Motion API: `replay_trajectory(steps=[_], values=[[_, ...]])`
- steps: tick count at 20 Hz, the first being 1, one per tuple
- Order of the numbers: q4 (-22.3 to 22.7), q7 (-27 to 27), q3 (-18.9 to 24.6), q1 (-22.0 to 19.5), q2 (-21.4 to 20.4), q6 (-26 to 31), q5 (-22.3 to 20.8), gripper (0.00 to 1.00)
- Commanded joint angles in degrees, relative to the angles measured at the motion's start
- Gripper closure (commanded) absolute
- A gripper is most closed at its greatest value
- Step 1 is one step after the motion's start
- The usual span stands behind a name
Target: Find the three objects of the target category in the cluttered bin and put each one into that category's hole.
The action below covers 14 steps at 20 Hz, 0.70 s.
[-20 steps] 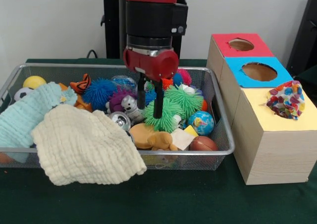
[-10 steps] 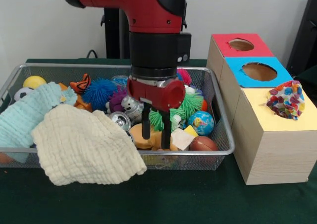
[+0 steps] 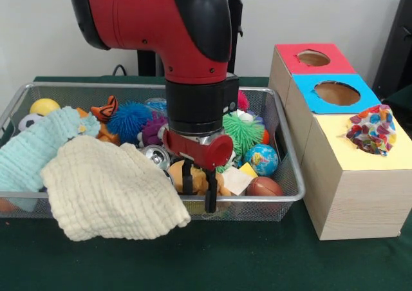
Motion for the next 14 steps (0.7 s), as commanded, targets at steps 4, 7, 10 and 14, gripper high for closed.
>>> replay_trajectory(steps=[4, 7, 10, 14], values=[[2.55, 0.57, 1.60, 0.60, 3.30, 7.76, -0.44, 0.00], [3.84, 2.82, 0.51, 2.09, 1.65, 7.95, 0.60, 0.00], [5.40, 4.86, -0.22, 3.14, -0.61, 8.54, 1.93, 0.00], [9.01, 4.82, 1.33, 1.98, -4.50, 7.95, 2.77, 0.00]])
